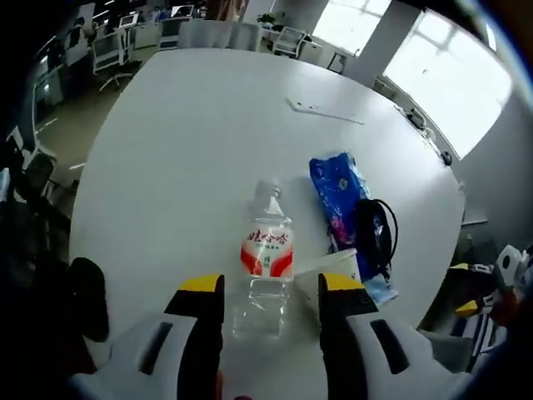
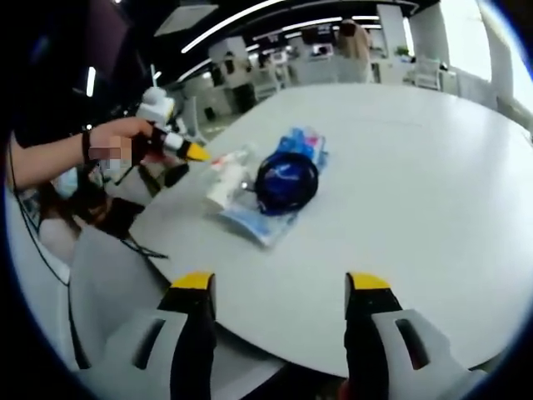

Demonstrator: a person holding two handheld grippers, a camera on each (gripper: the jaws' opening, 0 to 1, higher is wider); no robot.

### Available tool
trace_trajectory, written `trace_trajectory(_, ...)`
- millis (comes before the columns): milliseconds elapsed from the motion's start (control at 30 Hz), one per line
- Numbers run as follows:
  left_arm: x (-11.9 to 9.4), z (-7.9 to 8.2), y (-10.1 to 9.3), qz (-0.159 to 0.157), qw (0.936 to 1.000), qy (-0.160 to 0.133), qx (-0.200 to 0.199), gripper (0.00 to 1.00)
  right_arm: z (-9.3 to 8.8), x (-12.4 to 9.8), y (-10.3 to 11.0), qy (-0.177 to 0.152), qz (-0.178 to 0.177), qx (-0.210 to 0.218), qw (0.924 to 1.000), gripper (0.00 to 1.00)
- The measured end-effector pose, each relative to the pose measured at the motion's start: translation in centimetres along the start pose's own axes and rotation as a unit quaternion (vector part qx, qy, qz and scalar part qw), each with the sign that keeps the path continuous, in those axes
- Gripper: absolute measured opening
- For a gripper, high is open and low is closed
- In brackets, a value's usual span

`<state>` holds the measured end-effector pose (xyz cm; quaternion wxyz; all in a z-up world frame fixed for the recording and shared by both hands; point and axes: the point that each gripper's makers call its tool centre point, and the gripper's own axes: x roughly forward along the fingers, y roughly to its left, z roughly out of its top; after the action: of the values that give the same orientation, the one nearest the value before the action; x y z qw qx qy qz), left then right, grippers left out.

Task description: Arrange the tabletop items into an orderly group along one side of the table until the central work area is clear of visible clutter.

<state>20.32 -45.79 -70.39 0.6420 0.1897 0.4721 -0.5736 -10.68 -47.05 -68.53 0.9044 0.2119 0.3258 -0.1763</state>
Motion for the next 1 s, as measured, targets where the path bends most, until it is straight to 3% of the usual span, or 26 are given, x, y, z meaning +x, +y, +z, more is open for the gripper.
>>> trace_trajectory(167,1.0,-0.6,-0.6,-0.017,0.9986,0.05,-0.008,0.45,-0.4,0.1,-0.1,0.006,0.002,0.002,1.0,0.6)
trace_trajectory(633,3.8,1.1,0.4,0.004,0.9975,0.07,-0.003,0.43,-0.9,-0.3,-0.5,0.012,0.001,0.013,0.9999,0.58)
trace_trajectory(1000,5.8,1.1,0.3,0.01,0.9961,0.088,0.009,0.44,-0.4,-0.5,-1.0,0.008,0.0,0.016,0.9998,0.58)
